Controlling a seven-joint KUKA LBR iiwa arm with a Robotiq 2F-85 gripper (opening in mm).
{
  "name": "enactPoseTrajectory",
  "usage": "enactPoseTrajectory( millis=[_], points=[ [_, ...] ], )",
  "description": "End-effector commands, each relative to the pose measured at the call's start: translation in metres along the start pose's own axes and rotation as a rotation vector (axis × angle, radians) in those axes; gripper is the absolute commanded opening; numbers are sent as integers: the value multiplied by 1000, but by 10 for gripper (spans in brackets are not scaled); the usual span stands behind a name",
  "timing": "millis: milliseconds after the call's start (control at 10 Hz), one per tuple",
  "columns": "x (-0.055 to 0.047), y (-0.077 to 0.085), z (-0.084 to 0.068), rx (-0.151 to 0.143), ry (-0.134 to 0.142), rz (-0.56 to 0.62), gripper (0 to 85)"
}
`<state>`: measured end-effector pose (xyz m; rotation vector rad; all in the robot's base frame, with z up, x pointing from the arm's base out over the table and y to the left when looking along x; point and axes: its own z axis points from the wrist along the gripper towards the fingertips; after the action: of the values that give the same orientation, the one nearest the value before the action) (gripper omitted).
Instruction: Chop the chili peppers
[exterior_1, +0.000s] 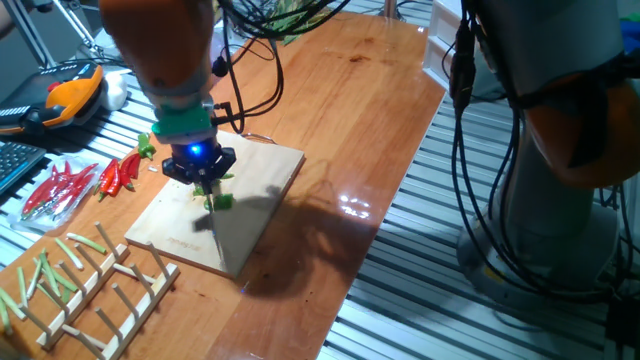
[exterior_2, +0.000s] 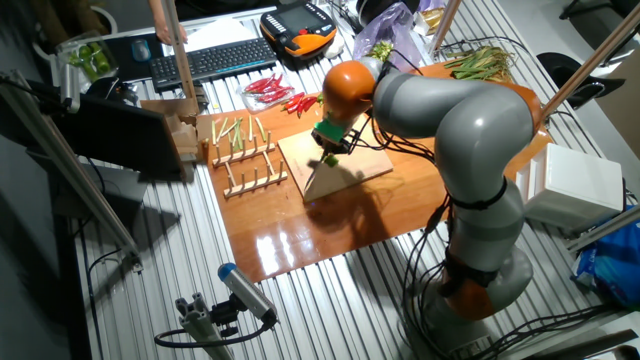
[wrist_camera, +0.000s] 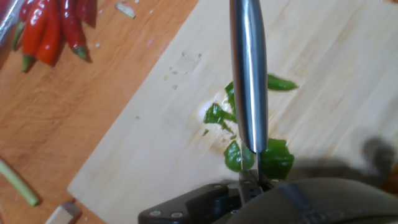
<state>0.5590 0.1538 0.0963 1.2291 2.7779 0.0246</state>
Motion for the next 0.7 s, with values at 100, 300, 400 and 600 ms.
enactPoseTrajectory(
  millis=[100, 300, 400, 600],
  points=[
    [-6, -5, 0, -2, 15, -9, 0],
    [-9, -12, 7, -4, 25, -8, 0],
    [-9, -16, 11, -12, 24, -9, 0],
    [-8, -19, 16, -23, 18, -5, 0]
  ],
)
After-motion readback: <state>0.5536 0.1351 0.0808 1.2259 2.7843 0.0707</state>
